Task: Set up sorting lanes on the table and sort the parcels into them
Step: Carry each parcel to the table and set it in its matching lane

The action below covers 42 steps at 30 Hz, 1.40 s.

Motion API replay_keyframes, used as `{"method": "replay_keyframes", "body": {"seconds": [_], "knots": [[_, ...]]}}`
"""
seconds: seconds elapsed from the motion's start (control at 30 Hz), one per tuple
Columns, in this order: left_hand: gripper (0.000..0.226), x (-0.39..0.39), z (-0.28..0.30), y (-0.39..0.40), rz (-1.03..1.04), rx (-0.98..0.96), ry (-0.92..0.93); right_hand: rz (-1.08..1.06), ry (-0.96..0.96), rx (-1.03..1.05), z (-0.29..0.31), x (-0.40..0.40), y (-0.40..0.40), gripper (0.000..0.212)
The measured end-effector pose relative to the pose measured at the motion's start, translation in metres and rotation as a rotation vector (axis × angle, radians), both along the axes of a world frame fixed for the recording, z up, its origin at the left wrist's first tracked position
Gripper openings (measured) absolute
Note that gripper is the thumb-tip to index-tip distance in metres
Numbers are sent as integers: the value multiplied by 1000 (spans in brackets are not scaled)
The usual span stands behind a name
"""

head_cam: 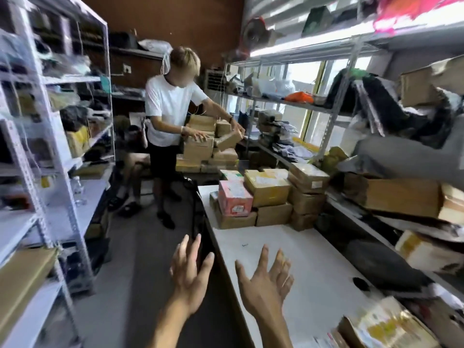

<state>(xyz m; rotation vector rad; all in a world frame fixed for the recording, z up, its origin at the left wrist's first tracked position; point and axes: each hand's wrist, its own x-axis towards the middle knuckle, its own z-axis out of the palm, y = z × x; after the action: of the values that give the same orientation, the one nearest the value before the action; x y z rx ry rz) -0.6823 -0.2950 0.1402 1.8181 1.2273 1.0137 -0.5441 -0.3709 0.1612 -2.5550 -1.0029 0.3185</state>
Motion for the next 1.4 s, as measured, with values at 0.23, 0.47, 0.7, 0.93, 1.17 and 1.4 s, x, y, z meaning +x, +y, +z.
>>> {"method": "replay_keyframes", "body": {"seconds": [0.23, 0.47, 0.7, 0.93, 1.17, 1.4], "knots": [[90, 38, -11, 144, 17, -54, 42, 54, 68, -2, -16, 34, 149, 85], [79, 79, 13, 275, 42, 27, 298, 67, 72, 99, -9, 83, 279, 85], [65, 116, -14, 383, 6, -66, 296, 20, 55, 83, -21, 122, 376, 84], [74, 156, -25, 511, -116, -59, 258, -16, 62, 19, -35, 145, 500, 87], [64, 194, -25, 630, -233, -78, 243, -117, 0, -1, -32, 166, 599, 87], [75, 243, -47, 691, -377, -232, 164, -131, 78, -18, -41, 194, 663, 86]]}}
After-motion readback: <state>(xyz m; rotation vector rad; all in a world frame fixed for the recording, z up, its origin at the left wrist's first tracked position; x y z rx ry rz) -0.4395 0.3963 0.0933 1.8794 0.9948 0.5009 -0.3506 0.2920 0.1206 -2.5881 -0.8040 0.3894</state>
